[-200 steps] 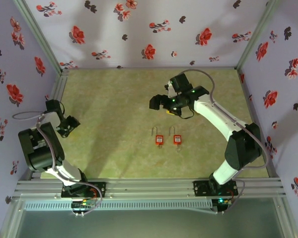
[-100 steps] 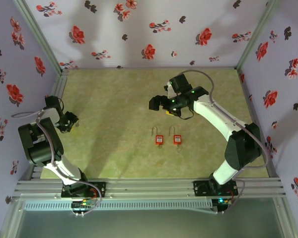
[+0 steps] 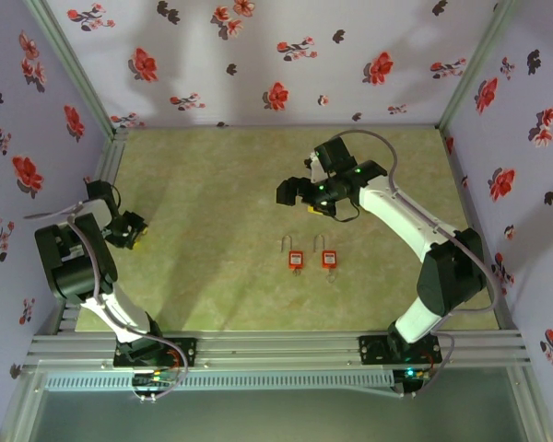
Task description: Unlock with the key
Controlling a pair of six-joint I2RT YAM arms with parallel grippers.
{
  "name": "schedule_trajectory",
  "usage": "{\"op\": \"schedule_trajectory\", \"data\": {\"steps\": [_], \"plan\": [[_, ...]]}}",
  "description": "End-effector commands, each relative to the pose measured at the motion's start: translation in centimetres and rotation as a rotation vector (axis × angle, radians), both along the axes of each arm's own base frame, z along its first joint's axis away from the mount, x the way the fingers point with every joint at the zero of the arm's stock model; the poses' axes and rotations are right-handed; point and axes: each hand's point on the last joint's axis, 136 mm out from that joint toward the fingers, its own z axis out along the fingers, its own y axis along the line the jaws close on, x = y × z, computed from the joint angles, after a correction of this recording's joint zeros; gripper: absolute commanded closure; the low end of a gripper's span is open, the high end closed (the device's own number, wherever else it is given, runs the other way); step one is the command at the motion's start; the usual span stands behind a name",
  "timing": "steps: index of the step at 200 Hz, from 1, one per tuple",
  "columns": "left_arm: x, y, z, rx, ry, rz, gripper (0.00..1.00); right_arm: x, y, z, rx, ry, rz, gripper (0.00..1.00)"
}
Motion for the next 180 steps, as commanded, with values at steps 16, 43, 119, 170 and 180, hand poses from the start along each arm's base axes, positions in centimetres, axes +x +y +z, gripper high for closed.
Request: {"op": "schedule_trajectory", "data": {"steps": [16,43,119,170,180], "plan": [[0.8,0.2,-0.3,0.004,0.018,0.013,0.69,-0.2,0.2,0.0,-0.002,-0.006,0.013,0.01],[1.4,-0.2,-0.8,-0.009,0.031,-0.009,0.72,0.0,0.3,-0.1,-0.001,-0.007,0.012,0.01],[1.6,-1.7,-2.5,-0.047,0.145,-0.099,0.82,0.0,0.4,0.3,0.004,-0.021,0.025,0.01],[1.0,-3.0,-2.5,-0.069,0.169,-0.164,0.90,0.0,0.5,0.4,0.011,-0.028,0.033,0.01],[0.6,-3.1,-2.4,-0.074,0.176,-0.175,0.92,0.1,0.5,0.4,0.008,-0.030,0.034,0.01]]}}
